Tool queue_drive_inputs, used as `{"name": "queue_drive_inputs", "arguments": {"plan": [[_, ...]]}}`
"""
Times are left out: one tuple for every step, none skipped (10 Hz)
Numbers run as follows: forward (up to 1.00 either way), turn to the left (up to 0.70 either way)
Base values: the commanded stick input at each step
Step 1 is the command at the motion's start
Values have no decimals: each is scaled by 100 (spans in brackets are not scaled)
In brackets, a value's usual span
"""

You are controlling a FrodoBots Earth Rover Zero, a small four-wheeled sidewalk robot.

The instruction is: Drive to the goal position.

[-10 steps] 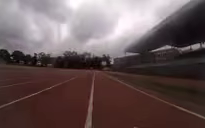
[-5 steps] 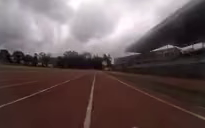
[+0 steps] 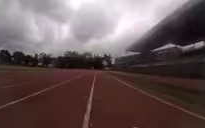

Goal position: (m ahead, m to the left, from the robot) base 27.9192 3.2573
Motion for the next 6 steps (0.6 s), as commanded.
{"name": "queue_drive_inputs", "arguments": {"plan": [[70, 0], [70, 0], [70, 0], [70, 0], [70, 0], [70, 0]]}}
